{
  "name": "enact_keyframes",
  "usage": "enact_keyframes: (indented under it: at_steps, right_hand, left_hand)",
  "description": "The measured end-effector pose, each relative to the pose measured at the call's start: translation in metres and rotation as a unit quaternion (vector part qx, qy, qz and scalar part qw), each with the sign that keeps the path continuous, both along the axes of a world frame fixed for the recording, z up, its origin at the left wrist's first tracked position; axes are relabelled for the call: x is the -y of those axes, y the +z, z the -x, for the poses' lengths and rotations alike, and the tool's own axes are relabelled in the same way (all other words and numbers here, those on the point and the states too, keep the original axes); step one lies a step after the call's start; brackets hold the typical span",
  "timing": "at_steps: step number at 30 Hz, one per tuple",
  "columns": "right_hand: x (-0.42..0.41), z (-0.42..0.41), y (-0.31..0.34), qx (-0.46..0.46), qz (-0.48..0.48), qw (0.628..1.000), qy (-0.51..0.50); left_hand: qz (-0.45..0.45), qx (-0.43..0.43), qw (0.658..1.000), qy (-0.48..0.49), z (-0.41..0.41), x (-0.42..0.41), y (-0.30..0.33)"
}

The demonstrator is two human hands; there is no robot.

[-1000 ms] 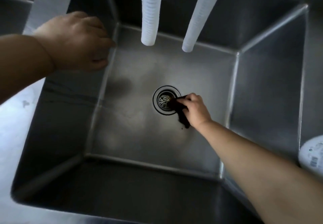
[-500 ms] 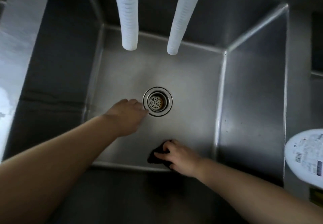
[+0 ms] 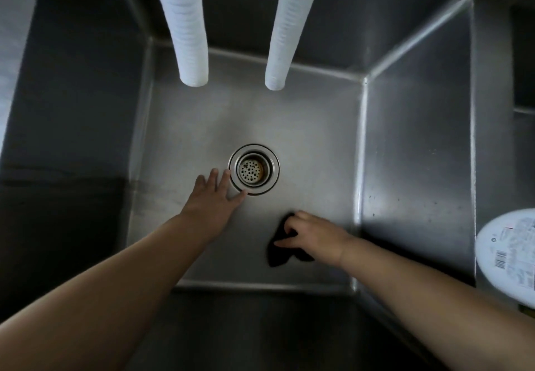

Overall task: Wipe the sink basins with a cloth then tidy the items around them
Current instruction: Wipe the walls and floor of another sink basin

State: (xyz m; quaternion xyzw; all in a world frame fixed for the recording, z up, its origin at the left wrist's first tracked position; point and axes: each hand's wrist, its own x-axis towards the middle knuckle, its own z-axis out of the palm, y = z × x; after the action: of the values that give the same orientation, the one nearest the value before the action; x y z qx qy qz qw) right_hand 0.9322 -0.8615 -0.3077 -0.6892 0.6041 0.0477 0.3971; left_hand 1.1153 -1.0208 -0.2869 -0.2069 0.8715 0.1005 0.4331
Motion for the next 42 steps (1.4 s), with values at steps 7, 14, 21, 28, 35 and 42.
enact_keyframes:
  at_steps: [7, 14, 21, 28, 35, 42]
  right_hand:
    - [0.060, 0.036, -0.017, -0.082, 0.084, 0.976, -0.185]
    - [0.091, 0.041, -0.016, -0.227, 0.166, 0.941, -0.187]
    - [0.028, 0.005, -0.003, -0.193, 0.116, 0.963, -0.148]
    - [-0.036, -0.032, 0.019, -0.153, -0.011, 0.985, 0.074]
    - [-0.031, -0.013, 0.007, -0.166, 0.020, 0.976, 0.138]
    - [0.013, 0.028, 0.000, -0.232, 0.136, 0.959, -0.084]
  left_hand:
    - [-0.024, 0.011, 1.000, -0.011, 0.004, 0.005, 0.003]
    - [-0.039, 0.030, 0.998, -0.030, 0.010, 0.009, 0.005]
    - [-0.044, 0.035, 0.998, -0.038, 0.013, 0.011, 0.008]
    - [-0.046, 0.038, 0.997, -0.044, 0.013, 0.010, 0.007]
    - [-0.047, 0.044, 0.997, -0.051, 0.014, 0.011, 0.005]
    - [-0.050, 0.049, 0.996, -0.050, 0.015, 0.012, 0.001]
